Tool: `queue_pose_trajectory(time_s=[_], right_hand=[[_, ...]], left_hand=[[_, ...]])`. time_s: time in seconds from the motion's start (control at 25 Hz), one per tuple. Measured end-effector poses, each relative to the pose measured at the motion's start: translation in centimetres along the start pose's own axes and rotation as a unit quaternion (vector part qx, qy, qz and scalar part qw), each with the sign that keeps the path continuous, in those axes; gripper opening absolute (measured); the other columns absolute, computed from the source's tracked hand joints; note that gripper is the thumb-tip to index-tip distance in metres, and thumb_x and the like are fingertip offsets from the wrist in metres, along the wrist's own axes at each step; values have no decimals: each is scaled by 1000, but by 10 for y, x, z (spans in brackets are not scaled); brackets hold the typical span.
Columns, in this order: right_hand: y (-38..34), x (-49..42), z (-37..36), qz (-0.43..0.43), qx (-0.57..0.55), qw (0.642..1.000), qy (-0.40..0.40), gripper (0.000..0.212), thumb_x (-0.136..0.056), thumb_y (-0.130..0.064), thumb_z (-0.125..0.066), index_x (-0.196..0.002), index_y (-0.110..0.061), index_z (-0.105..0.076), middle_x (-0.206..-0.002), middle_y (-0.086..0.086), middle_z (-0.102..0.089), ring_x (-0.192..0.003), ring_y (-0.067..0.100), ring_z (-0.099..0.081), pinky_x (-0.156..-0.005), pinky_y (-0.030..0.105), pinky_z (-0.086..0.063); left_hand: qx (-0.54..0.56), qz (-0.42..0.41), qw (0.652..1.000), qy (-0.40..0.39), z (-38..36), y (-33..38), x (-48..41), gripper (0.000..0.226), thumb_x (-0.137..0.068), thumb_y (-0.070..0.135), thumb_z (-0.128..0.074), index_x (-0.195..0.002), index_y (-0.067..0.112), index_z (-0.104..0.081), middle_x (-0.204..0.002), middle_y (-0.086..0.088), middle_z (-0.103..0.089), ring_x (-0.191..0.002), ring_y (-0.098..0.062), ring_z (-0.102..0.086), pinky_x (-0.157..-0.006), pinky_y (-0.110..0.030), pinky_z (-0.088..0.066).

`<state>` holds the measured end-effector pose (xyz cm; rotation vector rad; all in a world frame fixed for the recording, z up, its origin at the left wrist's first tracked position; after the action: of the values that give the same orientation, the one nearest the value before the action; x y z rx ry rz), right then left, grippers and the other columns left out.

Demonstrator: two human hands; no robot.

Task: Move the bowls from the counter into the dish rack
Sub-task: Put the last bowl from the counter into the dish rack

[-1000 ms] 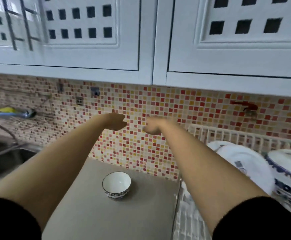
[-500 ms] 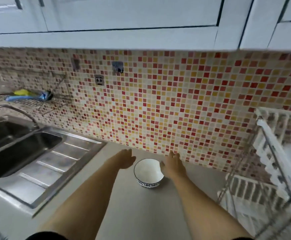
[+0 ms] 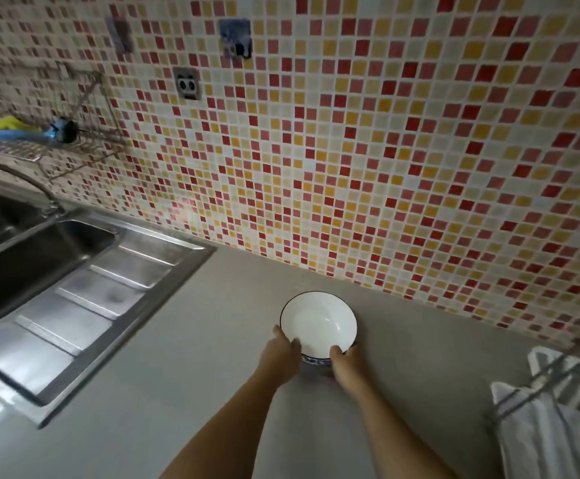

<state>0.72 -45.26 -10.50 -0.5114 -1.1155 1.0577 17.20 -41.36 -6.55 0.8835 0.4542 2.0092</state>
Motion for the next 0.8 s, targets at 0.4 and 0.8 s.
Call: queue_pose_trajectory(time_s=[0.4, 0.8], right_hand=[[-51, 58, 34, 81, -93, 989, -77, 52, -88, 0, -45, -134, -19, -28, -122, 4, -45, -101, 25, -55, -76, 42, -60], [-189, 240, 162, 354, -96, 929, 52, 35, -101, -22, -34, -133, -37, -33, -124, 0, -50, -93, 13, -55, -68, 31, -61]], left_hand=[[50, -95, 986, 127, 68, 40, 27, 38, -97, 10, -30, -135, 7, -31, -113, -22, -61, -99, -37, -62, -85, -47, -55], [265, -355, 853, 277, 184, 148, 211, 38, -100, 16, -32, -137, 6, -29, -119, -2, -47, -96, -13, -50, -83, -18, -50]])
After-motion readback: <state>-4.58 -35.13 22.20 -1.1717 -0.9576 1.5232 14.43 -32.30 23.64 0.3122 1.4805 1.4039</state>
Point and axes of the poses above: each hand's wrist, its own x-axis away from the middle knuckle, its own z-axis out of the back of the hand, y = z × x, the point moved 10 cm from there along -x, towards the middle knuckle
